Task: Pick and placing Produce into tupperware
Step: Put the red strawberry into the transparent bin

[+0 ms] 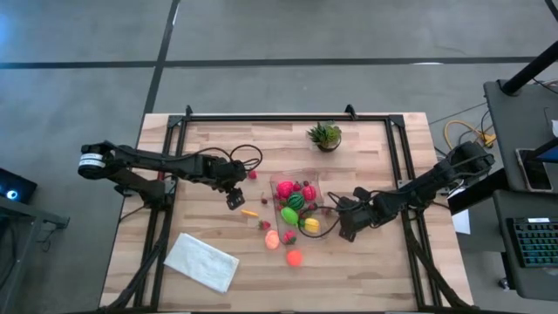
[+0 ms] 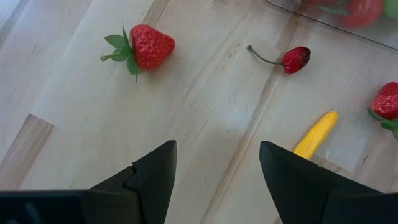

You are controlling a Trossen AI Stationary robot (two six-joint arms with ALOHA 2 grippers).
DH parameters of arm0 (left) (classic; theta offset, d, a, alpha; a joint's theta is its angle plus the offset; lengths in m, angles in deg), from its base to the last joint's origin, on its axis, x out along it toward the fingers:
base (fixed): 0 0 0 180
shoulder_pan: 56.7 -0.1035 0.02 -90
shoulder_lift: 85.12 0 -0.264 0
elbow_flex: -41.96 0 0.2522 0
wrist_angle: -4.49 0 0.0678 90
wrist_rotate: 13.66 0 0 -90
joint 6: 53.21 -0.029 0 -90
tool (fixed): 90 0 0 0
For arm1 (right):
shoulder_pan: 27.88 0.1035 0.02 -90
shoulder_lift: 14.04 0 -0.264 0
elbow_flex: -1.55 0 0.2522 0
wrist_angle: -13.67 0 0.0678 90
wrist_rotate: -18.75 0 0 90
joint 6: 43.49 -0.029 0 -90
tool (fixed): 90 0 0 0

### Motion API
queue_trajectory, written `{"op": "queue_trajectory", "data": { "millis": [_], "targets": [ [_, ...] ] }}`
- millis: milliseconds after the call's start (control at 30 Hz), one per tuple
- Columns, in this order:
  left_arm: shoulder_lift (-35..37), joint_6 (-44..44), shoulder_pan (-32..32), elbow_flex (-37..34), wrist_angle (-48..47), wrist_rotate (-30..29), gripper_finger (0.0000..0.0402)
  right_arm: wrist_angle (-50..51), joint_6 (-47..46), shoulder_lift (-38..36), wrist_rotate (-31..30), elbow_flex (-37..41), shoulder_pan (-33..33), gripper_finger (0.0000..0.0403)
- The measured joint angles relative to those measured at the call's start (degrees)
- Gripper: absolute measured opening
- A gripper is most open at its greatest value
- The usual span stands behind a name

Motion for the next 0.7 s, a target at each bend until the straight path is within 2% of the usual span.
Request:
{"op": "queue_trajectory", "data": {
  "millis": [100,233,500,700],
  "targets": [
    [0.0,0.0,0.0,0.0,0.0,0.0,0.0216,-3.8,-0.2,-0.1,0.0,0.0,0.0,0.0079],
    [0.0,0.0,0.0,0.0,0.0,0.0,0.0216,-9.2,4.5,0.0,0.0,-0.1,0.0,0.0106],
    [0.0,0.0,0.0,0.0,0.0,0.0,0.0216,-9.4,8.8,0.1,-1.7,0.8,-0.3,0.0182],
    [0.0,0.1,0.0,0.0,0.0,0.0,0.0216,-10.7,11.2,0.1,-4.1,1.0,-3.7,0.0232]
  ]
}}
